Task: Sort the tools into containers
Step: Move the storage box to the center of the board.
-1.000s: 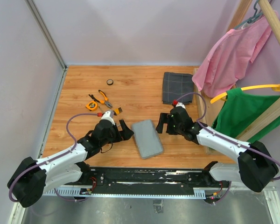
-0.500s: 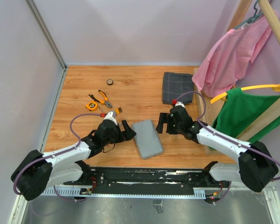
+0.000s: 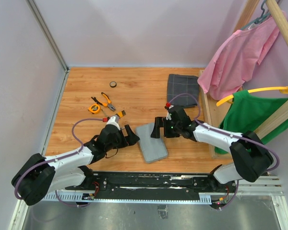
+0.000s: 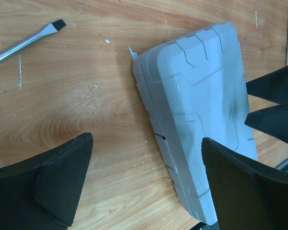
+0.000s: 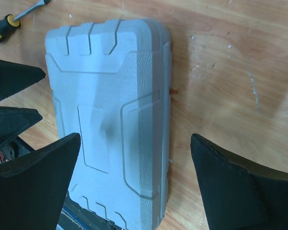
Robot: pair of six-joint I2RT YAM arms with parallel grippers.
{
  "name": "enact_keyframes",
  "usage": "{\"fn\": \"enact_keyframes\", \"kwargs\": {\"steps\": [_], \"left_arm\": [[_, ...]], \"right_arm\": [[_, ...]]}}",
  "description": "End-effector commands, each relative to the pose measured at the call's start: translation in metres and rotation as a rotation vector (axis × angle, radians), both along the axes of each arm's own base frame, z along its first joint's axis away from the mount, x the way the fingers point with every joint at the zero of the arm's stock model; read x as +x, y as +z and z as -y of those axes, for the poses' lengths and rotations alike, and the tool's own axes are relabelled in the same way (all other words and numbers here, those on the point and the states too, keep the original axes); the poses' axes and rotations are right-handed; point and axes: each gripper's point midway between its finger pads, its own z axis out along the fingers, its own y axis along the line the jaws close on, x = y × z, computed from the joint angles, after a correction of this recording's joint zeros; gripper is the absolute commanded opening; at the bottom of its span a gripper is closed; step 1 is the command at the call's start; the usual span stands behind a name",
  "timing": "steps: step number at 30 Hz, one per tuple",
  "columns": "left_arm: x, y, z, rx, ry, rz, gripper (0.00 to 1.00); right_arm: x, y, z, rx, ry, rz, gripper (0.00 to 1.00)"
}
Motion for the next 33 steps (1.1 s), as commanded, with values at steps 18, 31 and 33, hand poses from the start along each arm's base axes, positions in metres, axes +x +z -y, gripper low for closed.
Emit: {"fn": "enact_keyframes", "kwargs": {"steps": [18,31,33], "left_arm": [[0.001,0.001,0.000,-0.021,0.018,0.022,0.99],[0.000,-0.004,0.001,-0.019,0.014,0.010,0.99],[0.000,-0.005,0.001,-0.021,0.011,0.007,0.99]], "right_arm": [[-0.001,0.001,0.003,-0.009,0.076,0.134,0.99],[-0.018,-0.013,-0.010,0.122,0.061,0.094,0.99],[-0.020,-0.017,-0.010,0.122,0.066,0.081,0.99]]}}
